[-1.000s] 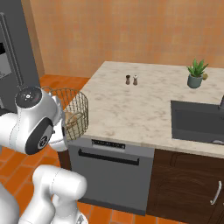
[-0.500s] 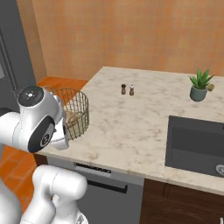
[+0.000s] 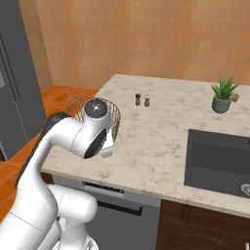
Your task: Open the cabinet, pick up the bread from the cabinet and place it in the basket. Then move the basket to the dining counter.
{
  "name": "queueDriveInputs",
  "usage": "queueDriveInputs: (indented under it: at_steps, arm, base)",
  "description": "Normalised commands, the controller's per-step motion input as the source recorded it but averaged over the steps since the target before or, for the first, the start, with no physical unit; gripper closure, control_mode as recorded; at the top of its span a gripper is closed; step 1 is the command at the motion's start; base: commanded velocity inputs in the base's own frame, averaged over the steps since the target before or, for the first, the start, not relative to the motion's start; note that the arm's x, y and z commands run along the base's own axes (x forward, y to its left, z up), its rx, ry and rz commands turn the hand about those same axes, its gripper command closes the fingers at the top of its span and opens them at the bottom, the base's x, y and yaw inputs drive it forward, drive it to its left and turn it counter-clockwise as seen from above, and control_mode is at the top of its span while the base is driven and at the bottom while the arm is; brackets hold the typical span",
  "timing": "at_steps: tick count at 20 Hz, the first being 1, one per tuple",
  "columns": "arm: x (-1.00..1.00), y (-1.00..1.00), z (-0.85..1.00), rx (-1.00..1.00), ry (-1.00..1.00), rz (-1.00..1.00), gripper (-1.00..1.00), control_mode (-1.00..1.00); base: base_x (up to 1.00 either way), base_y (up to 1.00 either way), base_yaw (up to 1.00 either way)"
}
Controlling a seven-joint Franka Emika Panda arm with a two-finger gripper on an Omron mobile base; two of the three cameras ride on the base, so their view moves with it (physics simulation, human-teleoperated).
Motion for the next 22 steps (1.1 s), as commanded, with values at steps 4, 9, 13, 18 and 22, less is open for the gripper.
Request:
queueDriveInputs:
  at_steps: [4,9,13,18,22]
  arm:
    - [1.0,-0.42,-0.63,0.0,0.0,0.07,1.0,-1.0]
    - [1.0,-0.2,-0.87,0.0,0.0,0.01,1.0,-1.0]
    - [0.97,-0.19,-0.82,0.0,0.0,0.0,1.0,-1.0]
    - [0.68,-0.18,-0.7,0.0,0.01,0.0,1.0,-1.0]
    - [0.44,-0.06,-0.69,0.0,0.07,0.0,1.0,-1.0]
  base:
    - [0.0,0.0,0.0]
    - [0.0,0.0,0.0]
    - [0.0,0.0,0.0]
    - [0.0,0.0,0.0]
    - [0.0,0.0,0.0]
